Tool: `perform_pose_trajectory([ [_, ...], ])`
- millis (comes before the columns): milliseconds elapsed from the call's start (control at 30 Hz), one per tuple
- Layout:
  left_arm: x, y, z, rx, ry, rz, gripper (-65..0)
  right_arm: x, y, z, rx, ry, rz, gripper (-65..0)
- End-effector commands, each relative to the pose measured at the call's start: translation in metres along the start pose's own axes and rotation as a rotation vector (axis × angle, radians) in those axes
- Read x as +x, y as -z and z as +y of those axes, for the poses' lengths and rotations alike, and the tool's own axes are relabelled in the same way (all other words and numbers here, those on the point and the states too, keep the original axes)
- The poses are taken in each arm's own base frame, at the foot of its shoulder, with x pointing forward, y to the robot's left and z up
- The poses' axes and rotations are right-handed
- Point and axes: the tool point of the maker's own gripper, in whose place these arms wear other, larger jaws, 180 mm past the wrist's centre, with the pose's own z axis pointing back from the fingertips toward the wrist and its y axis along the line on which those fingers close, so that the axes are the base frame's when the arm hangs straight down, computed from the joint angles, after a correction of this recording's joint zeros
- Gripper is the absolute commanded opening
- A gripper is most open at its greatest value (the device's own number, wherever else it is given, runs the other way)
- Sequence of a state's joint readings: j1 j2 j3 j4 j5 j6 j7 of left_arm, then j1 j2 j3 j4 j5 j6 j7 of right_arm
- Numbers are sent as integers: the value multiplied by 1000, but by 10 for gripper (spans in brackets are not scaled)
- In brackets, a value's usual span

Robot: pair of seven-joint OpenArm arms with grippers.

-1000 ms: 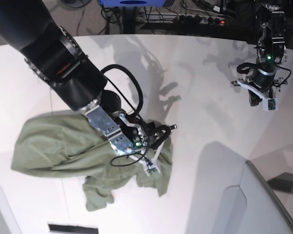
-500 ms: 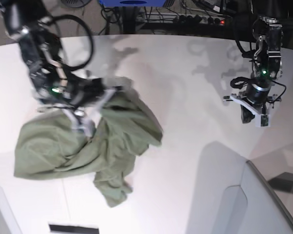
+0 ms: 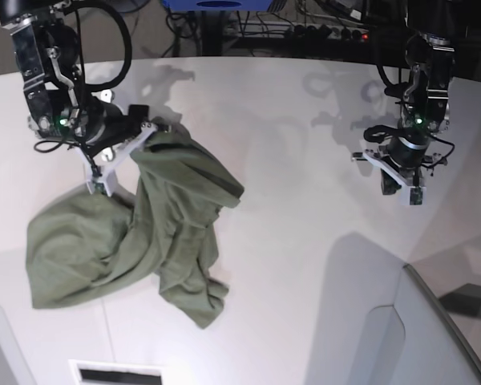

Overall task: Layout the t-shirt on the table in an organized manner, then fold the t-shirt properly
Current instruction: 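Drag the held shirt with the right gripper and release it flat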

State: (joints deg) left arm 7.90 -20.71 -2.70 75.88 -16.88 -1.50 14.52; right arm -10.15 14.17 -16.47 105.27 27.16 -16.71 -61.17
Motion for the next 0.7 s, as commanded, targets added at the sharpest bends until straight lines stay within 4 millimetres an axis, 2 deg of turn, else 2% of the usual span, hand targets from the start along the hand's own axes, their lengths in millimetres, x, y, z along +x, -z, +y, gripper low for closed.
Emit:
perform_pose_trajectory([
  [0,23,0,6,10,7,-68,-650,28,-13,16,44,-52,-88,-320],
  [67,24,0,8,13,11,-69,-650,46,-23,35,73,-138,-135,-233],
  [167,25,0,9,14,12,-71,-650,73,-23,65,103,-265,-176,-146],
  [233,24,0,9,14,12,-70,-650,84,-13,76,95,-329,-167,-125],
  [333,18,-2,9,15,13,-57,-650,102,16,97,75,-411,-158,-128],
  [500,8,-5,9,15,14,-40,-650,96,66,113,22,-545,-133,-128],
  [667,3,-14,43,100,-35,-40,-650,80,95,118,-11,-574,-86,-147],
])
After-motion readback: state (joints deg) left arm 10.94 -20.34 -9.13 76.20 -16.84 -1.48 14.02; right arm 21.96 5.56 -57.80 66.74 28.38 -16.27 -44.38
